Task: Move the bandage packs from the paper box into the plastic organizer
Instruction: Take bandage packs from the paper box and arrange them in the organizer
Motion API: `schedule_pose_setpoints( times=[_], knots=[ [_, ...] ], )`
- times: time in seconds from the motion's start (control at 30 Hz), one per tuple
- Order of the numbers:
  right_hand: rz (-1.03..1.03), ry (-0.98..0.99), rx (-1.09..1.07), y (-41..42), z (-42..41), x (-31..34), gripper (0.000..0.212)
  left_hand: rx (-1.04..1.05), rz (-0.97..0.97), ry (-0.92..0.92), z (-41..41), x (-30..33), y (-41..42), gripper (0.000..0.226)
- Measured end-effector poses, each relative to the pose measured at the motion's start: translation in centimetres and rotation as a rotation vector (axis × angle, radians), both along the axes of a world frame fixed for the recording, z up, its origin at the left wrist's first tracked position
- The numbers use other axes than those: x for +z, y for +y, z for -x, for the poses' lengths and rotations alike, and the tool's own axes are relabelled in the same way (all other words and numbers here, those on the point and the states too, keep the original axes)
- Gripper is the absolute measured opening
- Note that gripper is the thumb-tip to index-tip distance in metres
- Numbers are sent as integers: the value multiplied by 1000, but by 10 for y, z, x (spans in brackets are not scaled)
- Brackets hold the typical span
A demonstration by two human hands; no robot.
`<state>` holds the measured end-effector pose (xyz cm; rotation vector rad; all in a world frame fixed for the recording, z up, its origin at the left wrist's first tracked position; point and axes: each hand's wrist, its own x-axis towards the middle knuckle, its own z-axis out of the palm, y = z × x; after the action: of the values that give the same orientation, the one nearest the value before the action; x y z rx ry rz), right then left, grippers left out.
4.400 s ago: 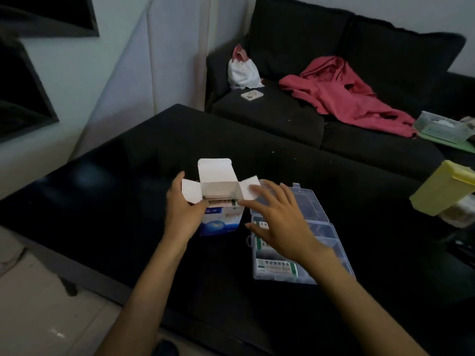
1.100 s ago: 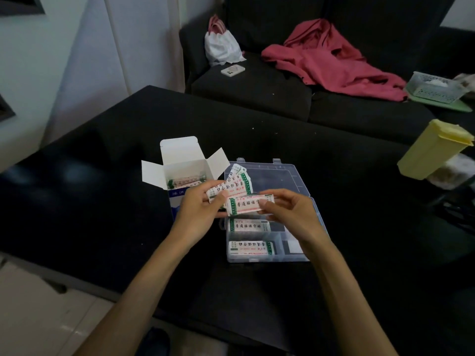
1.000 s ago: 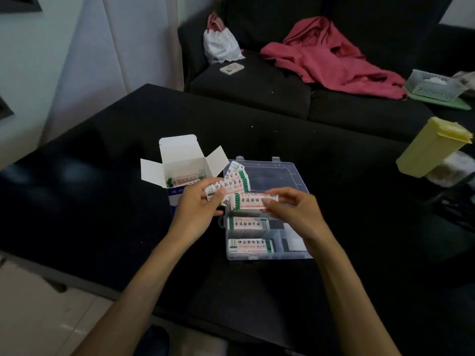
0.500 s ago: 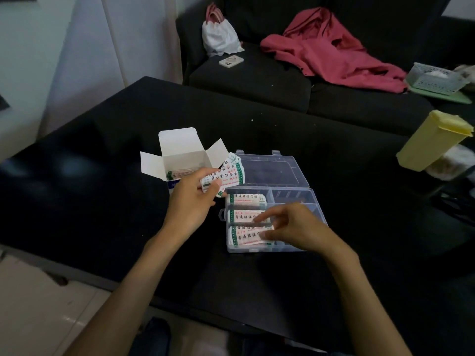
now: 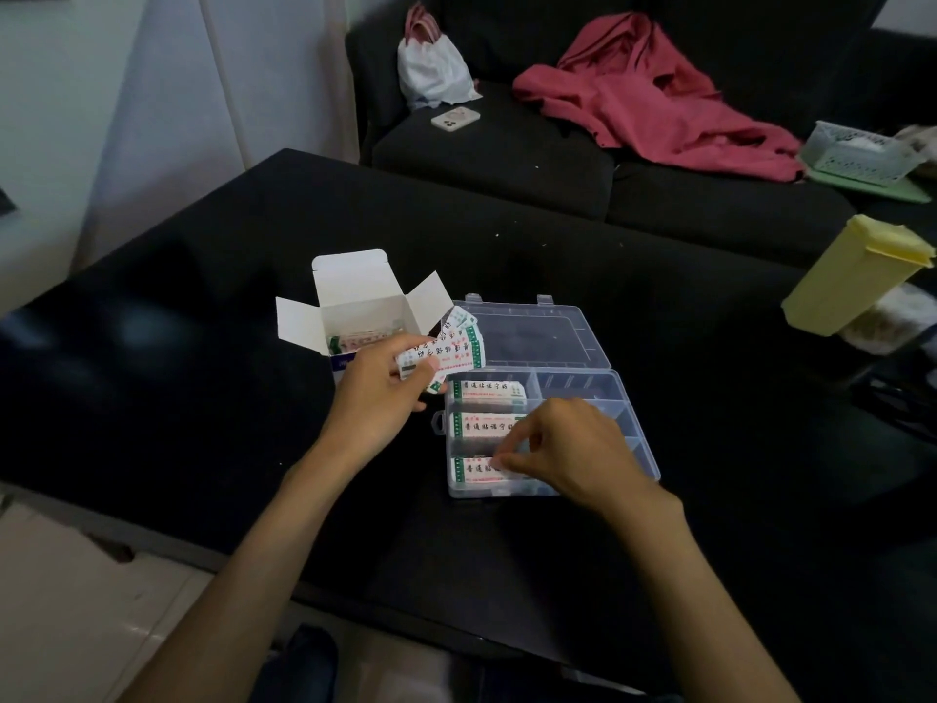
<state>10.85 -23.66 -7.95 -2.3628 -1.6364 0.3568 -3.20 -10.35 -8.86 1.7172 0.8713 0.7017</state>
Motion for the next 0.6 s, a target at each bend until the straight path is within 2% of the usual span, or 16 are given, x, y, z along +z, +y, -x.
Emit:
schedule_pose_setpoints(
  times=[0.07,0.13,0.2,0.27,0.37,0.47,0.6],
  knots=[
    [0,4,-3,-1,0,0,16,-9,54,-4,0,3,0,28],
    [-12,100,-3,-2,-2,0,10,-27,140,-21,1,6,-1,28],
    [-155,332,-110,-1,-6,3,4,-69,232,-39,1,9,-3,28],
    [-326,604,-304,1,-9,10,12,-114,285,-51,1,10,-7,27],
    [-331,999,-421,5,-5,18,26,-154,291,-72,-2,11,-13,24],
    [-348,1136,-413,9,3,14,26,-167,293,-83,-4,10,-18,24],
    [-439,1199,-466,9,1,13,20,-181,258,-37,-5,11,-19,22]
  ],
)
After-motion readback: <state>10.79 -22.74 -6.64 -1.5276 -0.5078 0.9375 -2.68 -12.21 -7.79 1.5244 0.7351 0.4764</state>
